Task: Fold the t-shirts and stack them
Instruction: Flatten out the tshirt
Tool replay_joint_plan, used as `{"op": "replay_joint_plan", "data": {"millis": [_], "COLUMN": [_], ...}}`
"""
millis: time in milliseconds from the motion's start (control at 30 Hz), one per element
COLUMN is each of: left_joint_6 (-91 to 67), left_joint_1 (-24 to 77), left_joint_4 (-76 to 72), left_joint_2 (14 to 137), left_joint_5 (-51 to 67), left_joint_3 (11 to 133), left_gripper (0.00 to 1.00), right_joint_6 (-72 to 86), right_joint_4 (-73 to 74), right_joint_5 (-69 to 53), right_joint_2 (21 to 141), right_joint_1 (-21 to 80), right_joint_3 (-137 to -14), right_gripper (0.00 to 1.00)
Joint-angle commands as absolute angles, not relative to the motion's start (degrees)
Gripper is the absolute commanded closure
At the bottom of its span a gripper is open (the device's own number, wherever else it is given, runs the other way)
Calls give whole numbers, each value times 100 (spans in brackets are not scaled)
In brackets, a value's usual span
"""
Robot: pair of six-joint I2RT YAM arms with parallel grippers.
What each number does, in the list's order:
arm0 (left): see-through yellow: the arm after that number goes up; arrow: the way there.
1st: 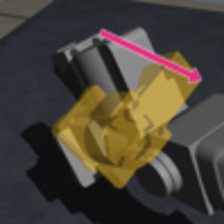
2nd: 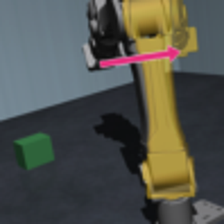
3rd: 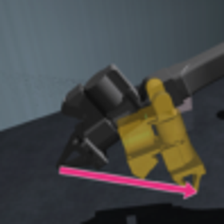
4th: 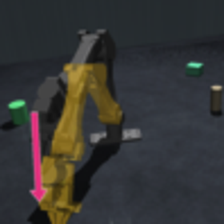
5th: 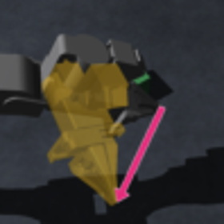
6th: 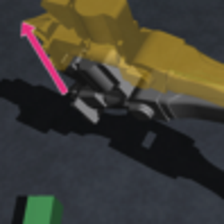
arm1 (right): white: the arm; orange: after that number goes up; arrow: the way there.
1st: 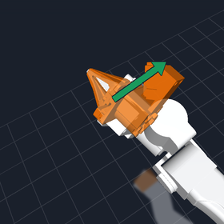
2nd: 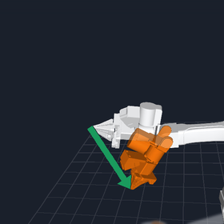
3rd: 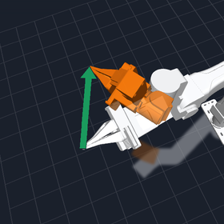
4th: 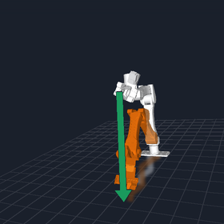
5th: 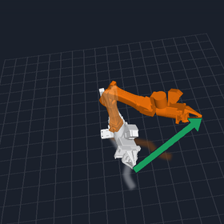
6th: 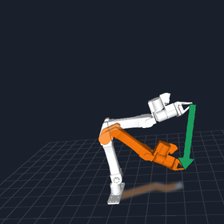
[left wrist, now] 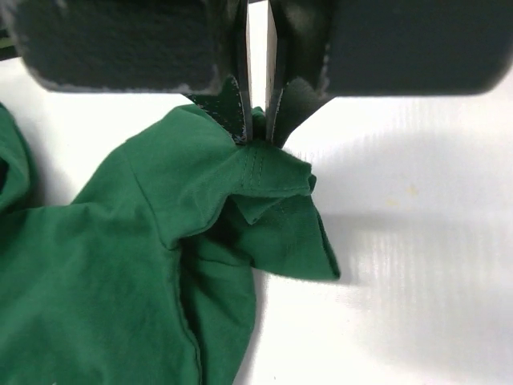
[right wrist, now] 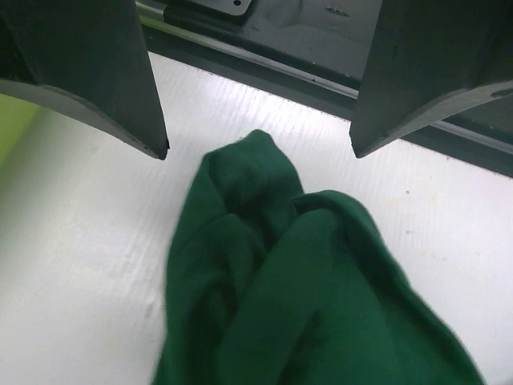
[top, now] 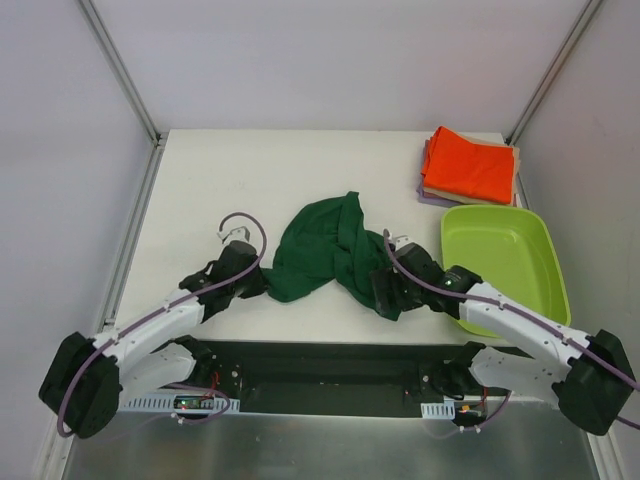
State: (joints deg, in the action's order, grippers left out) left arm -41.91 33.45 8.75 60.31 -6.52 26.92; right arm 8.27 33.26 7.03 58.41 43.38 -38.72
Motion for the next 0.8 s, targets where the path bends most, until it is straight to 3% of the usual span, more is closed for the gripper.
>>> {"op": "replay_joint_plan", "data": {"millis": [0, 267, 600, 633, 733, 767], "left_joint_6": [-4517, -4640, -4597, -4588, -4614, -4623], "left_joint_1": [3375, 3357, 3357, 3357, 3357, 3357], "left_joint_4": [1273, 2004, 2013, 2013, 2030, 2030], "left_joint_2": [5100, 3912, 3683, 3700, 3718, 3718], "left_joint_5": [-1203, -1451, -1257, -1274, -1388, -1450], "left_joint_3": [2400, 2285, 2311, 2320, 2338, 2364], "left_gripper": [100, 100, 100, 100, 100, 100], "right_joint_6": [713, -580, -475, -388, -176, -132], "right_joint_4": [2551, 2206, 2101, 2109, 2179, 2232], "right_joint_5": [887, 1925, 2680, 2802, 3049, 3102], "right_joint_2": [6055, 7046, 9008, 9104, 9159, 9080], "right_joint_1": [5008, 6442, 6337, 6311, 6240, 6249], "right_joint_3": [-3823, -4481, -5255, -5291, -5300, -5282], "right_gripper": [3, 5, 30, 38, 76, 81]}}
